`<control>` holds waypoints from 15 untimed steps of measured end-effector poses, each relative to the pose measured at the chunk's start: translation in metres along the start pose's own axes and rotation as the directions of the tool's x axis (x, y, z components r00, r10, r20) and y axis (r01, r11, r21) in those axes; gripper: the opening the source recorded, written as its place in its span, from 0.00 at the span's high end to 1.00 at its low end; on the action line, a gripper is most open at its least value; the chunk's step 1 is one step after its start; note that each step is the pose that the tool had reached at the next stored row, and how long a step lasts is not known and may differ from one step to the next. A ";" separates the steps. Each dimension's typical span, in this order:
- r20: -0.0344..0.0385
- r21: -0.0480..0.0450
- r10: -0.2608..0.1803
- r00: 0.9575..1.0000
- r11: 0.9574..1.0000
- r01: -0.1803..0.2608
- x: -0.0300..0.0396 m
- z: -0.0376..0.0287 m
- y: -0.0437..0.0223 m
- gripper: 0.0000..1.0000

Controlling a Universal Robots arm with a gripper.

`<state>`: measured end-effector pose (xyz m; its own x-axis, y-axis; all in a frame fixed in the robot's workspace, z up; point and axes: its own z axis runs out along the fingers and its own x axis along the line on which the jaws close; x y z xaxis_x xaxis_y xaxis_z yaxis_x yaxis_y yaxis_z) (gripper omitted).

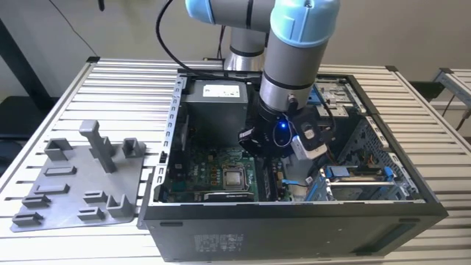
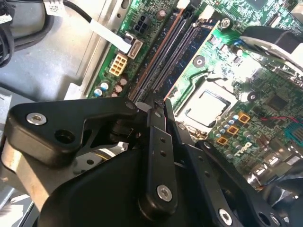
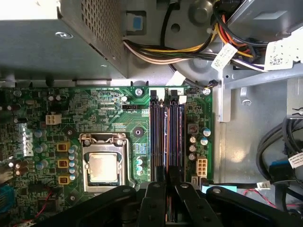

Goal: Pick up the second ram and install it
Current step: 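Insert the second ram into the second slot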

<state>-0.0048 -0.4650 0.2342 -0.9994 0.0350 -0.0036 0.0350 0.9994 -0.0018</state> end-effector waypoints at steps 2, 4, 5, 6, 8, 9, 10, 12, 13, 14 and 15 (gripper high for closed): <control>0.000 0.000 0.000 1.000 1.000 0.000 0.0000 0.0003 0.0002 0.86; 0.000 -0.001 0.000 1.000 1.000 0.000 0.0000 0.0012 0.0006 0.86; 0.000 0.000 0.000 1.000 1.000 0.000 0.0000 0.0016 0.0008 0.86; 0.000 0.000 0.000 1.000 1.000 0.000 0.0001 0.0021 0.0012 0.86; 0.000 0.000 0.000 1.000 1.000 0.000 0.0001 0.0031 0.0019 0.86; 0.000 0.000 0.000 1.000 1.000 0.000 0.0001 0.0034 0.0021 0.86; 0.000 0.000 0.000 1.000 1.000 0.000 0.0001 0.0037 0.0020 0.86; 0.000 0.000 0.000 1.000 1.000 0.000 0.0004 0.0047 0.0021 0.86; 0.000 0.000 0.000 1.000 1.000 0.000 0.0005 0.0051 0.0021 0.86; 0.000 -0.001 0.000 1.000 1.000 0.000 0.0005 0.0057 0.0021 0.86; 0.000 -0.001 0.000 1.000 1.000 0.000 0.0006 0.0062 0.0021 0.86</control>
<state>-0.0053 -0.4629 0.2280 -0.9994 0.0347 -0.0037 0.0347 0.9994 -0.0010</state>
